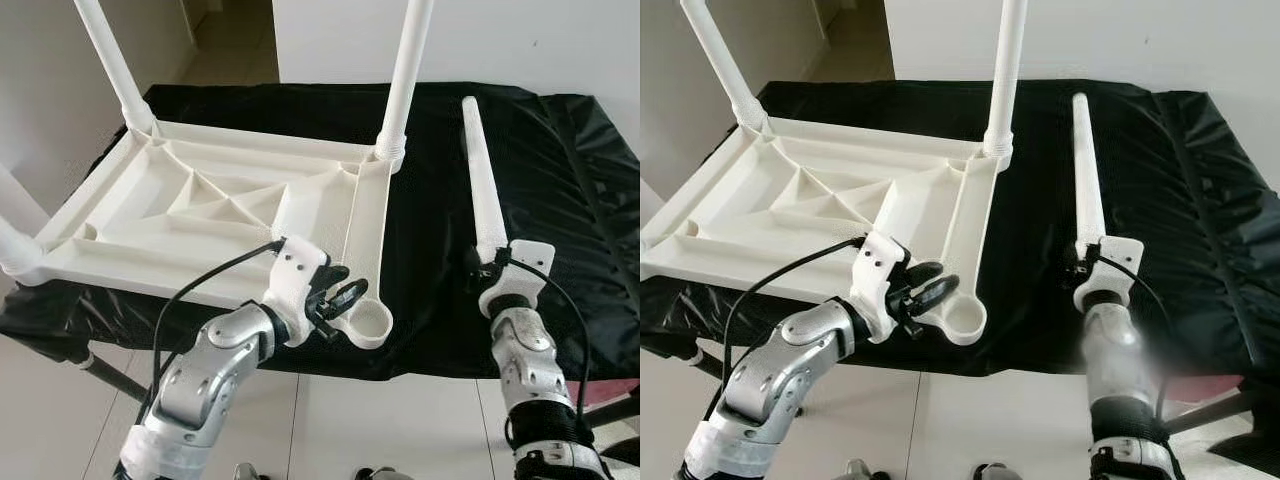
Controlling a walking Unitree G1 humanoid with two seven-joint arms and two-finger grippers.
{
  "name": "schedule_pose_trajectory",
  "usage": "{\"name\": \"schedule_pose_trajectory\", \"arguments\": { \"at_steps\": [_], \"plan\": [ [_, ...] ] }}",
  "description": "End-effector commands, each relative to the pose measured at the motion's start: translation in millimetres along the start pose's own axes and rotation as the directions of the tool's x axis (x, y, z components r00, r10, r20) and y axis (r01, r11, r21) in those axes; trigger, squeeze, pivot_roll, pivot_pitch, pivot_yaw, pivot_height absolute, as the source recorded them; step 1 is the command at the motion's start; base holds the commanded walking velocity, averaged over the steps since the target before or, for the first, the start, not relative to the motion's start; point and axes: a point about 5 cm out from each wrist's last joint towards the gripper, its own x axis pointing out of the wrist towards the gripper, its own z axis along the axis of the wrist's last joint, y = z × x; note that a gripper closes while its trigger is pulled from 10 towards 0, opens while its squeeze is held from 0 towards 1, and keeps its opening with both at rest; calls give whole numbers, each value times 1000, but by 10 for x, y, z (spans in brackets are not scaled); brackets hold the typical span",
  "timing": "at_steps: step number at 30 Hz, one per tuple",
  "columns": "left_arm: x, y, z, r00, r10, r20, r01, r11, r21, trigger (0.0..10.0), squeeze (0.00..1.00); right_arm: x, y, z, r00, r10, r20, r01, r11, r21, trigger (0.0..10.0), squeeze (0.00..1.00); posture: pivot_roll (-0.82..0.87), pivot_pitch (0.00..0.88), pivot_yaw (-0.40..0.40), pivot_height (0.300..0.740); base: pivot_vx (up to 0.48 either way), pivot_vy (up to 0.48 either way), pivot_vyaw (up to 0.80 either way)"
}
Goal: Building children table
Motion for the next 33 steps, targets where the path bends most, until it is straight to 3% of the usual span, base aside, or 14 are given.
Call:
{"name": "schedule_pose_trajectory", "arguments": {
  "at_steps": [1,4,5,11,15,16,19,20,21,22,29,33],
  "plan": [
    [-21,17,70,997,-82,9,82,996,28,10000,1000,18,91,194,993,23,118,-22,1000,-2,10000,0,-5,123,45,740,0,0,0],
    [-15,111,136,998,-50,23,49,997,66,10000,1000,35,169,316,983,51,177,-52,999,2,10000,0,-3,117,46,740,0,0,0],
    [-10,166,186,999,-43,30,40,997,73,10000,0,50,210,395,975,63,212,-66,998,8,10000,0,-1,109,45,740,0,0,0],
    [-7,258,364,996,-59,73,53,996,74,10000,0,98,290,607,952,81,295,-89,996,16,10000,0,-5,100,49,740,0,0,0],
    [-10,335,531,990,-77,116,67,994,92,10000,0,150,403,930,899,117,421,-119,993,-23,10000,0,-9,94,54,740,0,0,0],
    [-15,351,563,988,-104,118,94,992,87,10000,906,167,444,1069,874,129,469,-127,991,-36,10000,0,-13,94,58,740,0,0,0],
    [-23,363,582,984,-136,115,128,989,77,10000,906,175,481,1196,848,138,511,-133,990,-45,10000,0,-13,94,58,740,0,0,0],
    [-18,383,593,985,-132,112,123,989,83,10000,1000,180,496,1268,833,142,534,-137,989,-51,10000,0,-14,92,59,740,0,0,0],
    [-10,411,609,987,-113,114,103,990,92,10000,1000,179,512,1335,819,149,554,-142,988,-56,10000,0,-14,92,59,740,0,0,0],
    [-9,452,642,987,-107,117,98,992,82,10000,0,163,554,1491,780,166,604,-155,985,-71,10000,0,-14,95,61,740,0,0,0],
    [-30,491,707,983,-120,142,114,992,49,10000,0,121,603,1613,735,195,649,-163,981,-110,10000,0,-12,91,58,740,0,0,0],
    [-66,574,818,973,-143,182,148,989,-16,10000,0,56,723,1662,689,278,670,-200,961,-193,10000,0,-14,80,55,740,0,0,0]
  ]
}}
